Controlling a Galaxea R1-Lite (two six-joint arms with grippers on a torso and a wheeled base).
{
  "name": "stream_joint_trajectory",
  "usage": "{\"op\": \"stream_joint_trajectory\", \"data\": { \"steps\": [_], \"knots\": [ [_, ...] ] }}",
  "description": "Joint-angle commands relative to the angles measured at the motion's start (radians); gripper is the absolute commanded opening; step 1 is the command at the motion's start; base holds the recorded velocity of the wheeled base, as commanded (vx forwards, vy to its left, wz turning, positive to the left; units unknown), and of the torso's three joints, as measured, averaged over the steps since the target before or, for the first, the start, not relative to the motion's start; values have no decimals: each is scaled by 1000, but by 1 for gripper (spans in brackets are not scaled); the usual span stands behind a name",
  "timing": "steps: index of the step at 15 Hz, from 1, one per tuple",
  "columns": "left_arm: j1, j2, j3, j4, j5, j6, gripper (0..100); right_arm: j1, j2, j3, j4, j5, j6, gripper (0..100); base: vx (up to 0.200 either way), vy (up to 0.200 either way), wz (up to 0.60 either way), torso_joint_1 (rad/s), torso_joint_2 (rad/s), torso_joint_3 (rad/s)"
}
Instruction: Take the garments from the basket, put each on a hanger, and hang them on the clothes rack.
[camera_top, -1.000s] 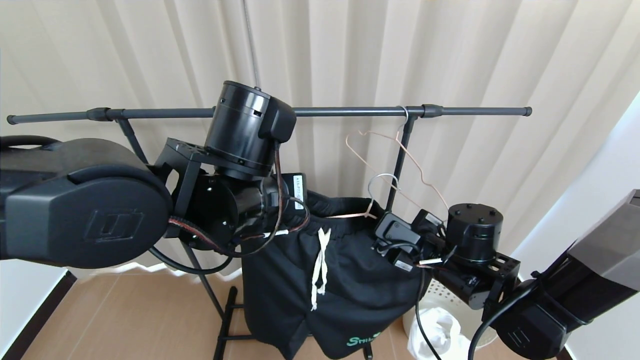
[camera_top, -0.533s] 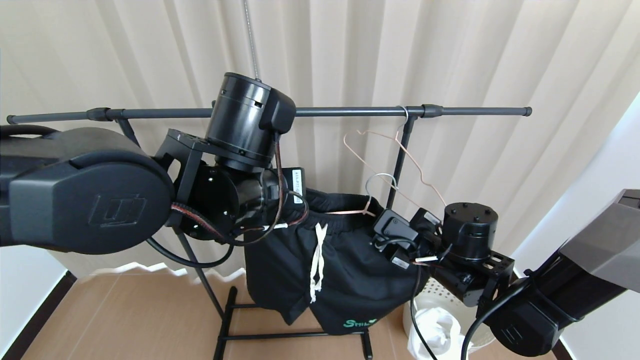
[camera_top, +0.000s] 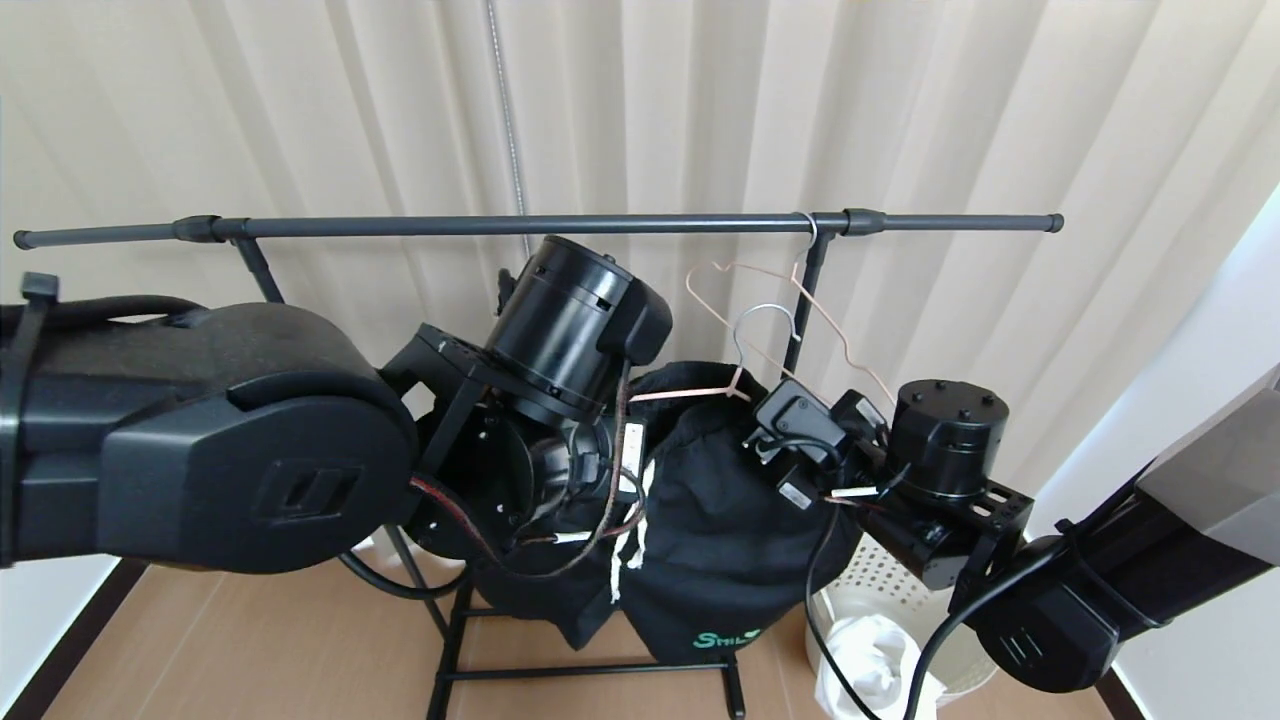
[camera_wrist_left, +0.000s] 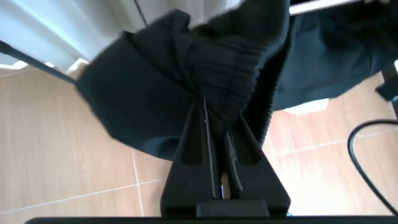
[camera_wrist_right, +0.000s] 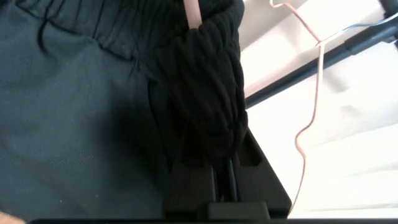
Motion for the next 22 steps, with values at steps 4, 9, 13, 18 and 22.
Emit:
{"op": "stream_joint_trajectory", "data": {
  "steps": [4,9,13,18,22],
  "knots": [
    [-41,50,15,0,0,-7,0,2,-10,-18,-2,-1,29,0,0,0,0,0,0,0],
    [-67,104,-6,-6,-53,-76,0,13,-8,-41,-2,-1,71,0,0,0,0,0,0,0],
    [-69,151,-75,-8,-53,-149,0,22,-8,-44,-6,-1,80,0,0,0,0,0,0,0],
    [-69,167,-91,-8,-52,-182,0,30,-10,-64,-8,-1,120,0,0,0,0,0,0,0],
    [-69,170,-88,-28,-55,-202,0,45,-11,-76,-9,-9,135,0,0,0,0,0,0,0]
  ]
}}
